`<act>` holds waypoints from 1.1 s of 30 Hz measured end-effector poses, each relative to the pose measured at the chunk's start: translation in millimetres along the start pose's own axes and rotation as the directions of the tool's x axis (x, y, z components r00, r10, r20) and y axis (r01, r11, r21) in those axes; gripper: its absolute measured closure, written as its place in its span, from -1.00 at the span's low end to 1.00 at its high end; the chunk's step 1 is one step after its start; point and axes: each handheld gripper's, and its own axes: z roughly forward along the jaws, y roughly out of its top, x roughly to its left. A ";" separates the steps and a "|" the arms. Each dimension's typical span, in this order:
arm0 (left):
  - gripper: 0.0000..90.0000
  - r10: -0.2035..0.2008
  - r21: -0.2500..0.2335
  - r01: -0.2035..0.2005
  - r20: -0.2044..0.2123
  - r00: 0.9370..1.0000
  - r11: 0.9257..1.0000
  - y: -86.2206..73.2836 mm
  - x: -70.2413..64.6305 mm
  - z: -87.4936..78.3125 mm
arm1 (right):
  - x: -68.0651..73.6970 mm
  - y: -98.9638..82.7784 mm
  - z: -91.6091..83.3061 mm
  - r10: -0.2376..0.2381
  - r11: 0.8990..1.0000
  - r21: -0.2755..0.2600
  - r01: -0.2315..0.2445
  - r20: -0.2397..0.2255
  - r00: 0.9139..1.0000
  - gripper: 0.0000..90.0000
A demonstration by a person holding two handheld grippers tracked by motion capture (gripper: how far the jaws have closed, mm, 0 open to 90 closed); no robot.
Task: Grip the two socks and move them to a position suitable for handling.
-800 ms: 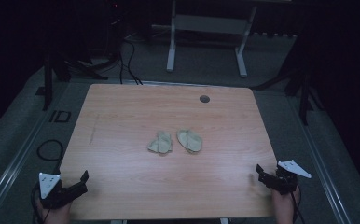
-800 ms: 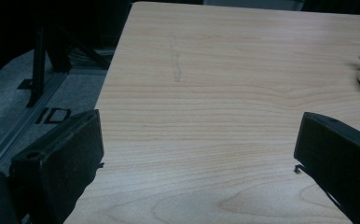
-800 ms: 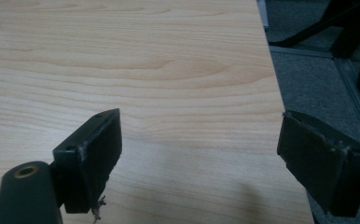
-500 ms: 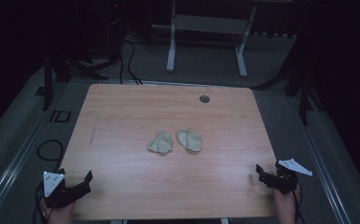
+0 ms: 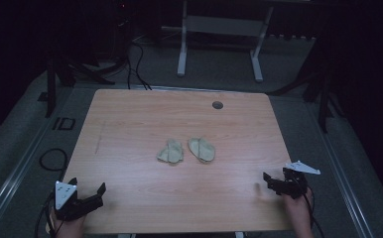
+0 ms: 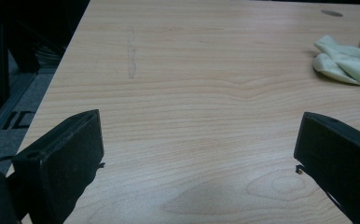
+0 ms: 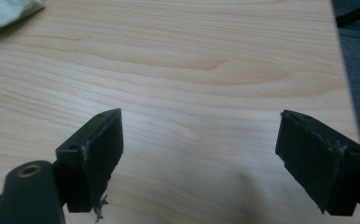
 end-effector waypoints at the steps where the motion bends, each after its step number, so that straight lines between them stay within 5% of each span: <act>1: -0.96 0.000 -0.001 0.000 0.002 1.000 1.000 0.0 0.1 0.0 | 3.0 2.4 2.8 -0.004 1.000 0.009 0.004 -0.016 1.000 -0.67; 13: -0.97 -0.003 0.005 0.003 0.015 1.000 1.000 -0.2 -0.6 -0.1 | 55.0 40.7 35.1 -0.089 0.996 0.018 0.093 -0.161 0.983 -0.67; 33: -0.96 -0.007 0.007 0.007 0.033 0.999 1.000 -0.1 -0.6 0.0 | 137.4 87.6 85.2 -0.169 0.981 0.051 0.187 -0.247 0.954 -0.68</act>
